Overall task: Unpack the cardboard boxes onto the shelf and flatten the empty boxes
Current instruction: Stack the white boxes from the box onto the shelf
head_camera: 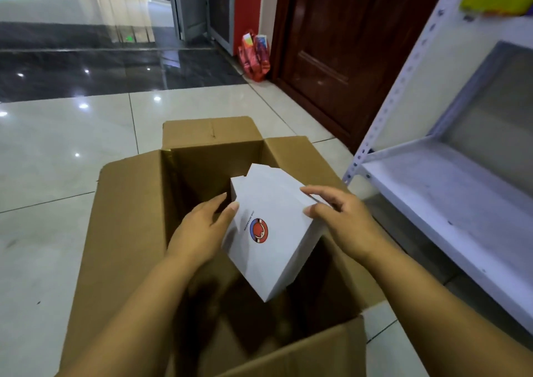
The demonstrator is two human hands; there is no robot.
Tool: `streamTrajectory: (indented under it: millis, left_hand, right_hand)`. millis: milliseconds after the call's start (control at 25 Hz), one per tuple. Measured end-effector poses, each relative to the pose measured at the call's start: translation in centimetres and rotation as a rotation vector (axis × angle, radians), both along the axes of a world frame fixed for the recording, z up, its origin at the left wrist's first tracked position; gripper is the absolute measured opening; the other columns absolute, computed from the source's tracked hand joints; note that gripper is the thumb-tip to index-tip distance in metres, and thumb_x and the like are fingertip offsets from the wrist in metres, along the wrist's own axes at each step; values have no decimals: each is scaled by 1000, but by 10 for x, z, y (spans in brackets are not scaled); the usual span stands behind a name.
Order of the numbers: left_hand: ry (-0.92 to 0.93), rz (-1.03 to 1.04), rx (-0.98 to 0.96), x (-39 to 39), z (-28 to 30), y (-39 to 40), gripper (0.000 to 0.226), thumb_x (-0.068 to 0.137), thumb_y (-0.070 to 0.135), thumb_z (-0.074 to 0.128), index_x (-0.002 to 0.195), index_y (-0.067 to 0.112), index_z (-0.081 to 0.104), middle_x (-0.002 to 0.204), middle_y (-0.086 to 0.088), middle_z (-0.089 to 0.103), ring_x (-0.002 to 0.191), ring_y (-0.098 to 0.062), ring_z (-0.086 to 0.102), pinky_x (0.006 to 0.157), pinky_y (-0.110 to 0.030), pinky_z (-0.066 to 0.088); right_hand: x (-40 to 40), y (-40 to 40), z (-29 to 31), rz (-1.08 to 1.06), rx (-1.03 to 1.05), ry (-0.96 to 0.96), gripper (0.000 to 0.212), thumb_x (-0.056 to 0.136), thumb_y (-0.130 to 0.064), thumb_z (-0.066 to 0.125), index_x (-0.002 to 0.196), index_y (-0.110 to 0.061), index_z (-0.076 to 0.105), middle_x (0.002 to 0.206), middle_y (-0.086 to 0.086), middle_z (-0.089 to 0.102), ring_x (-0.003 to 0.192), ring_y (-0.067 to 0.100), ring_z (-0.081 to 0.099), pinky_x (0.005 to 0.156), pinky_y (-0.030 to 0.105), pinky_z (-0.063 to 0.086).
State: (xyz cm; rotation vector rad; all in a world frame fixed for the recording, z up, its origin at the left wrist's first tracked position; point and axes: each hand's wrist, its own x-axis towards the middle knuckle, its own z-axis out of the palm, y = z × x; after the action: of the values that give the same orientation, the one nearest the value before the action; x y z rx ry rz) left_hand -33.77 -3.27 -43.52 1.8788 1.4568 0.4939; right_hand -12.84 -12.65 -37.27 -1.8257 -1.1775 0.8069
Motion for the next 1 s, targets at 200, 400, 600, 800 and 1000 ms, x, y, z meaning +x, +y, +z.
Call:
streamTrajectory:
  millis: [200,400,600,800,1000]
  left_hand:
    - [-295,-77,-153,32,35,-32,56,77,65,32,120,38,56,114,25,57,102,-4,57,78,-15,44]
    - [-515,-133,-273,60,57,-53,48,79,63,41,102,30,66,97,11,73,90,-11,70,88,-31,52]
    - [-679,-157,-374,94,77,-78,46,81,59,44,106,27,66,103,1,73,95,-22,70,92,-42,51]
    - [-746,-47,-411,131,88,-111,35,93,51,44,101,26,67,98,-3,74,92,-27,70,87,-45,54]
    - [-824,29,-312,172,110,-139,29,95,48,42,97,25,60,95,-1,71,85,-24,68,84,-44,53]
  right_hand:
    - [35,-34,44,-102,160,122,17,81,-33,62,94,-37,71,118,-6,64,115,19,53,99,44,48]
    - [67,-62,77,-177,281,168,31,73,-35,53,94,-30,75,109,0,70,110,25,60,98,49,49]
    - [85,-91,97,-229,341,125,22,88,-47,60,101,-32,69,110,-7,69,110,19,60,102,44,47]
    - [100,-123,105,-333,258,28,70,86,-59,42,150,-32,28,154,-6,33,140,21,33,111,45,32]
    - [110,-162,95,-275,234,-19,93,68,-69,47,150,-36,21,155,-7,31,139,23,37,109,51,33]
